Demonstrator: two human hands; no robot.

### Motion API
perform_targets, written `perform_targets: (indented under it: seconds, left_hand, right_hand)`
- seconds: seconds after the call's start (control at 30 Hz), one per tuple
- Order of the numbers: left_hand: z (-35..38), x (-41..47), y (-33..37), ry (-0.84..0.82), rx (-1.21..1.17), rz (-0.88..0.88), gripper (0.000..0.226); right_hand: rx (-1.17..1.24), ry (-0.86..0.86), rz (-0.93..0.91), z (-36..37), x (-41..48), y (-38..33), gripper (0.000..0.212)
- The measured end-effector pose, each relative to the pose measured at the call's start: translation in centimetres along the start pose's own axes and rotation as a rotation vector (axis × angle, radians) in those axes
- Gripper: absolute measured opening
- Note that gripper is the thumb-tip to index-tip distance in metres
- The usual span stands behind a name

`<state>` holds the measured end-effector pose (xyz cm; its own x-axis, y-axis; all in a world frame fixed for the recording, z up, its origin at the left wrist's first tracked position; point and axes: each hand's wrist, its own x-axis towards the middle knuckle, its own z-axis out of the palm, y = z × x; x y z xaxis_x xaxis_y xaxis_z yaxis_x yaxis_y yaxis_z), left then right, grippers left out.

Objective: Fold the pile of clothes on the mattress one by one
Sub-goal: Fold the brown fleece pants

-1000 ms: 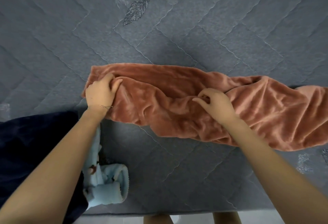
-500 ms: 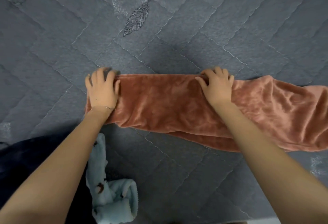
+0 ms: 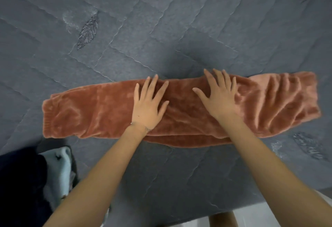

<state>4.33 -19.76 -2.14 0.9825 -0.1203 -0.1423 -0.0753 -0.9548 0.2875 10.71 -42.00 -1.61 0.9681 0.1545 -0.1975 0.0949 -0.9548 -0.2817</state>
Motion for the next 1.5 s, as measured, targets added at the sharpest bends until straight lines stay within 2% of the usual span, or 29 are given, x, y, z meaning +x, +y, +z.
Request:
perform_targets:
  seconds: [0.33, 0.47, 0.6, 0.67, 0.73, 0.8, 0.9, 0.97, 1.07, 1.17, 1.23, 1.33, 1.37, 1.43, 1.5]
  left_hand:
    - [3.2, 5.1, 14.7, -0.069, -0.054, -0.006, 0.058]
    - [5.2, 6.0, 21.0, -0.064, -0.150, -0.002, 0.052]
    - [6.9, 6.0, 26.0, -0.095, -0.259, -0.010, 0.047]
    - [7.7, 6.0, 27.2, -0.196, -0.248, -0.040, 0.051]
    - [8.4, 6.0, 27.5, -0.301, -0.245, -0.074, 0.055]
    - [8.3, 6.2, 27.4, -0.328, -0.285, -0.093, 0.055]
    - [6.9, 6.4, 27.4, -0.196, -0.484, -0.132, 0.046]
    - [5.5, 6.4, 27.4, -0.148, -0.758, -0.205, 0.039]
    - [2.9, 6.4, 26.8, -0.199, -1.135, -0.340, 0.035]
    - [1.0, 6.3, 24.4, -0.139, -1.195, -0.365, 0.028]
    - [-0.2, 6.1, 22.1, -0.081, -1.241, -0.455, 0.022]
    - [-1.7, 5.4, 17.5, -0.080, -1.407, -0.647, 0.034]
    - [-1.9, 4.9, 15.9, -0.084, -1.395, -0.682, 0.035]
    - [-2.3, 3.4, 12.5, -0.047, -1.302, -0.719, 0.029]
    - [-2.9, 1.6, 9.2, 0.006, -1.239, -0.712, 0.027]
  right_hand:
    - [0.034, 0.065, 0.084, -5.1, -1.2, 15.0, 0.078]
    - [0.062, 0.015, 0.327, -6.8, -1.3, 22.2, 0.097]
    - [0.291, -0.148, 0.645, -7.1, -2.0, 28.1, 0.118]
    - [0.502, -0.181, 0.656, -6.7, -2.5, 29.4, 0.122]
    - [0.592, -0.154, 0.620, -6.2, -3.0, 29.6, 0.115]
    - [0.629, -0.083, 0.624, -5.6, -3.3, 29.3, 0.099]
    - [0.830, -0.005, 0.695, -5.8, -3.3, 27.5, 0.082]
    - [0.872, 0.062, 0.681, -6.2, -3.2, 25.3, 0.082]
    - [0.902, 0.107, 0.550, -7.4, -3.4, 19.9, 0.087]
    - [0.947, -0.004, 0.340, -7.7, -4.4, 13.4, 0.087]
    - [0.944, -0.085, 0.234, -7.4, -5.0, 9.4, 0.091]
    - [0.908, -0.270, 0.097, -6.1, -6.0, 4.6, 0.104]
    - [0.909, -0.346, 0.057, -5.5, -6.5, 3.3, 0.105]
    - [0.959, -0.426, 0.025, -4.5, -7.4, 0.9, 0.095]
    - [0.955, -0.293, 0.022, -3.9, -7.7, -0.9, 0.074]
